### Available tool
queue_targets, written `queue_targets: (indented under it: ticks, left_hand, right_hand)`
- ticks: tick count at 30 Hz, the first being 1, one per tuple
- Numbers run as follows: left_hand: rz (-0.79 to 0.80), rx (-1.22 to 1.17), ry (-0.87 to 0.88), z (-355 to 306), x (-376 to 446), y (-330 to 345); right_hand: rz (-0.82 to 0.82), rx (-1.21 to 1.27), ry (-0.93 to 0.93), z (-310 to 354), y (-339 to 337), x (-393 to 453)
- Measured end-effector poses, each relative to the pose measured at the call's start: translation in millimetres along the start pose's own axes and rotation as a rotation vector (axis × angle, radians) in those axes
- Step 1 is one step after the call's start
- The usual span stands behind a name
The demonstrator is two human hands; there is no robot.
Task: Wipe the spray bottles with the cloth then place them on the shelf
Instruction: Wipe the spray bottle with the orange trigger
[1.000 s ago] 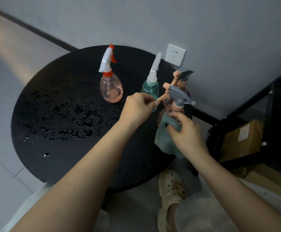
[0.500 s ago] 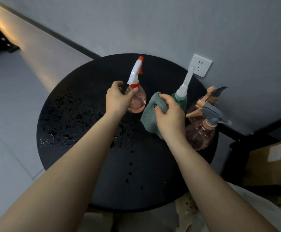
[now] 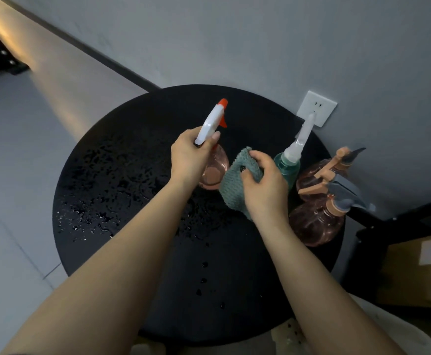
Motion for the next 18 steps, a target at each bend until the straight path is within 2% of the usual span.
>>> queue_targets:
  ticks: [8,13,18]
  left_hand:
    - [-0.027,0.080,-0.069,-9.1,-29.1,-57.7]
    - [-0.016,0.100,-0.159,-17.9,-54.5,-85.1]
    - [0.051,-0.016,-0.249,-25.4,-80.0,-96.2]
  right_hand:
    - [0.055,-0.003,-0.021,15.7,-26.5,-14.1]
    - [0.167,-0.014,-0.118,38.9,-42.1,-35.0]
    - [0.321,0.081,-0.243,71.1,-51.0,-58.8]
Point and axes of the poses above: each hand's wrist, its own x-axis towards the middle knuckle, its own y-axis out of the palm, z = x × y, the point moved 8 cm from there along x, towards the middle knuckle, and after that the axes turned 6 degrees about -z, right-handed, at the moved point
